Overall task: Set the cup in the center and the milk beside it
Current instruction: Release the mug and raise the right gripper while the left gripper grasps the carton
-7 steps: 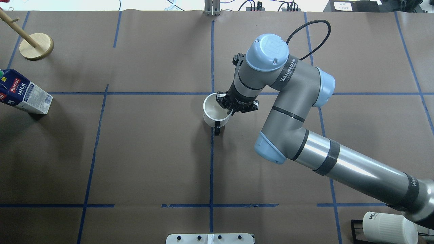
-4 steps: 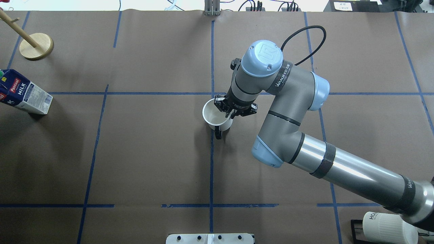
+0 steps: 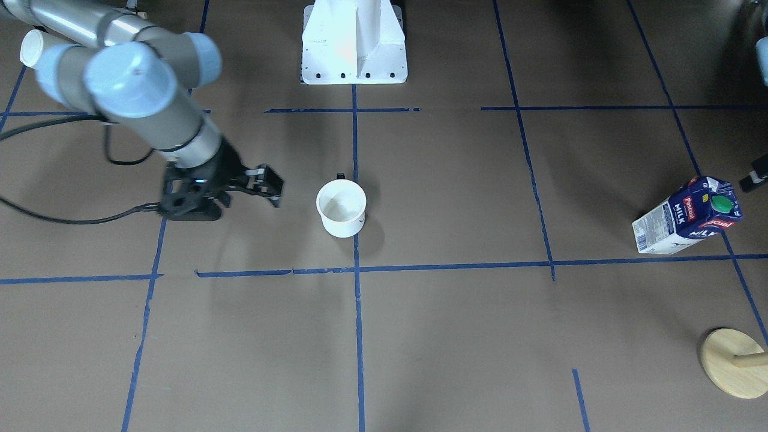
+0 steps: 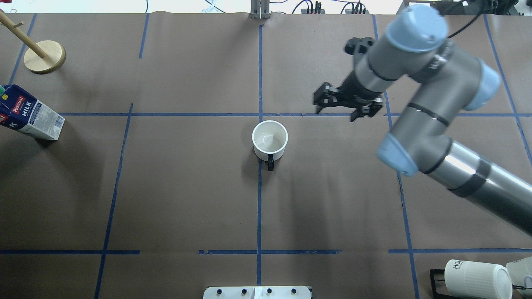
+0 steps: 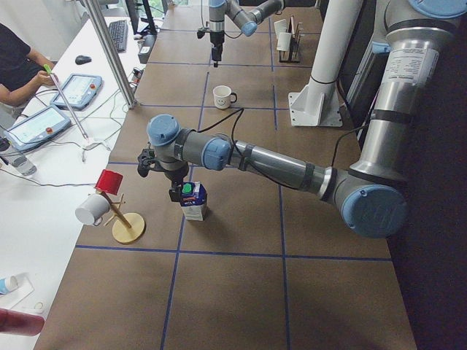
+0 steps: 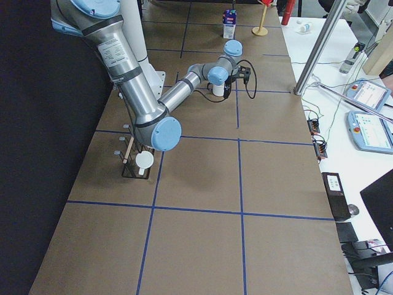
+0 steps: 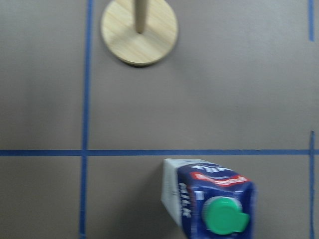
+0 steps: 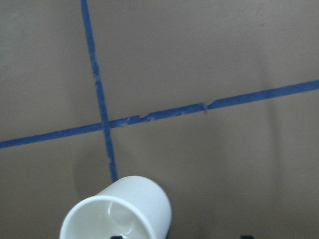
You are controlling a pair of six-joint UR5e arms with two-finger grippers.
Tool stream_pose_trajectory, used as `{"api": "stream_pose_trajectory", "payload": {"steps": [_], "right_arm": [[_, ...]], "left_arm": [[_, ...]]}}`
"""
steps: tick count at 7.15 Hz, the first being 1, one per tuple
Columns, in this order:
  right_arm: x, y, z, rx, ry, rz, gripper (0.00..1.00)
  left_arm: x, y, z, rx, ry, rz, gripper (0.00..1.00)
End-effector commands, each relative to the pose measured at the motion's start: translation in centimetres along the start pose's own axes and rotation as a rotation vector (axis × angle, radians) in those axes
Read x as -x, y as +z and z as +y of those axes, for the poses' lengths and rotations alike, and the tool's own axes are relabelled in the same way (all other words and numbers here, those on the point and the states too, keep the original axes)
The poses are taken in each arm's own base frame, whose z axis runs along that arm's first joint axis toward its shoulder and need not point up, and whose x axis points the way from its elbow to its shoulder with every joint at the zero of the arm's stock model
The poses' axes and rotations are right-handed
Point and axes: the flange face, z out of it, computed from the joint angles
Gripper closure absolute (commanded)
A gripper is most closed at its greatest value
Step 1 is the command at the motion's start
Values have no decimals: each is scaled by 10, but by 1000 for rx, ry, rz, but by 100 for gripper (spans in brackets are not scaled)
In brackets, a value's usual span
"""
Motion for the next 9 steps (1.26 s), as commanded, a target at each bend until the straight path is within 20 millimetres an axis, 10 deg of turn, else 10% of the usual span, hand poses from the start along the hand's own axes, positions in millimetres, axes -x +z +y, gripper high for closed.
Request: {"api": "stream_pose_trajectory", "payload": {"steps": [1, 9], "right_arm": [[-39, -2, -2, 7, -47, 20, 0], [-44, 3, -1, 14, -39, 28, 0]], "left_arm": [[-10, 22, -9, 33, 2, -12, 0], [-17, 89, -1, 145, 23, -55, 7]]}}
